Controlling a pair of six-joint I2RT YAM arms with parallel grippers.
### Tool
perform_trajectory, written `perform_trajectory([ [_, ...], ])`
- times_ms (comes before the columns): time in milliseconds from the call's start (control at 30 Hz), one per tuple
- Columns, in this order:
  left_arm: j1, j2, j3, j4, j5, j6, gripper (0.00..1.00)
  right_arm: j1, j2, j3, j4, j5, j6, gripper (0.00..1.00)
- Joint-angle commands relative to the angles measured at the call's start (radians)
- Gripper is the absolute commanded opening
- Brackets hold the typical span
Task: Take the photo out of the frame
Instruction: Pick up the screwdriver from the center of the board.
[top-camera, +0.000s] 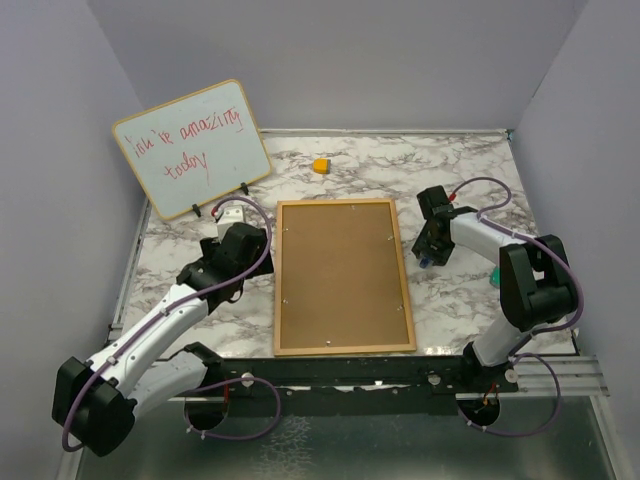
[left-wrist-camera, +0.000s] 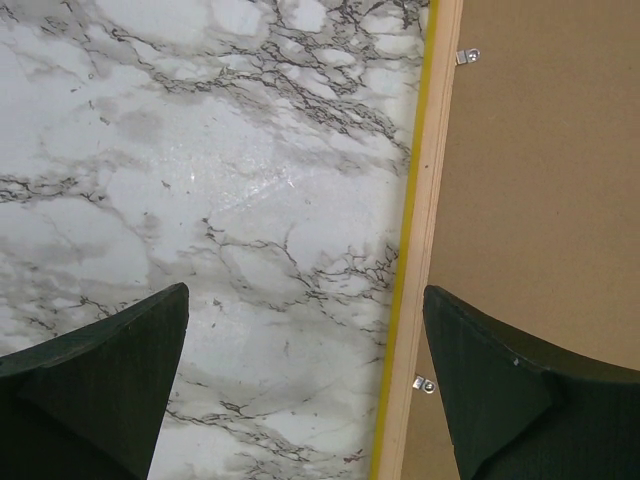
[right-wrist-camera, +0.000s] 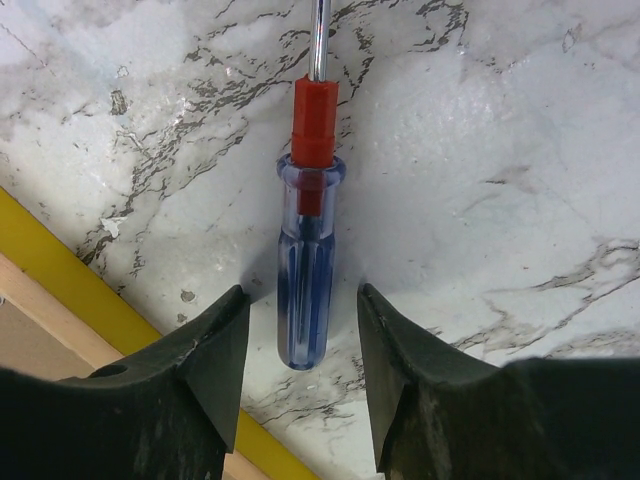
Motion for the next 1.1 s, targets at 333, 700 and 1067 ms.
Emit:
perform_trajectory([
  [333, 0.000, -0.086, 0.021, -0.026, -0.123, -0.031, 0.99, -0.011, 0.070, -0.037, 0.007, 0.024, -0.007, 0.41],
  [700, 0.000, -0.079, 0.021, -0.027, -0.120, -0.032, 0.99, -0.011, 0.068, -0.057, 0.047, 0.001, -0.042, 0.27],
  [1067, 0.000, -0.067, 0.021, -0.027, -0.115, -0.033, 0.99, -0.011, -0.014, -0.094, 0.075, 0.011, -0.100, 0.00],
])
